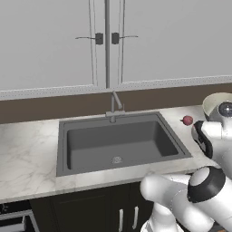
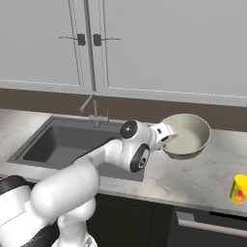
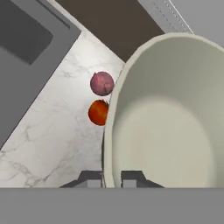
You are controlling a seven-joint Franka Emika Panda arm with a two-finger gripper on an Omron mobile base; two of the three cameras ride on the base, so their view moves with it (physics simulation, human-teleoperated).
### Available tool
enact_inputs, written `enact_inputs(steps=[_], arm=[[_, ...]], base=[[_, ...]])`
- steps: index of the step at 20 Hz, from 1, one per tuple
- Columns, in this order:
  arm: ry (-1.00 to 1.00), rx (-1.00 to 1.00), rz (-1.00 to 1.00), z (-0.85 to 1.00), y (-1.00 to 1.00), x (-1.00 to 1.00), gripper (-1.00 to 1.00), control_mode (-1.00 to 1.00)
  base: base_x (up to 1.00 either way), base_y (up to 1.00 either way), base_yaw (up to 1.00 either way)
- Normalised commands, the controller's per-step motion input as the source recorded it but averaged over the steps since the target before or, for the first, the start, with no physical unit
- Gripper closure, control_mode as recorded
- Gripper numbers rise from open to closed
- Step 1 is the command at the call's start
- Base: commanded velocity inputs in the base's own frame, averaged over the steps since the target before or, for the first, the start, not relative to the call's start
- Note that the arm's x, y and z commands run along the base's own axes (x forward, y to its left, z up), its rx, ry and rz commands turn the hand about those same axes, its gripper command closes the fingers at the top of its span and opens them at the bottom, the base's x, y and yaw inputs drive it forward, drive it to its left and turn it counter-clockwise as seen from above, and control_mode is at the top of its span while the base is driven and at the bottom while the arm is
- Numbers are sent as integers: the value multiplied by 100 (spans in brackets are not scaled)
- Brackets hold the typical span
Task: Remove the tomato and onion from the sink. Then move the bowl and cup from the counter to the sink for washing.
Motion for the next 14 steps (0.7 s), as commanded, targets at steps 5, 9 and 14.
enact_inputs(steps=[5, 9, 14], arm=[[0, 0, 21, 26, 12, -6, 100, -100], [6, -1, 19, 18, 12, -10, 100, -100], [19, -8, 15, 7, 14, -7, 100, -100]], base=[[0, 0, 0], [0, 0, 0], [0, 0, 0]])
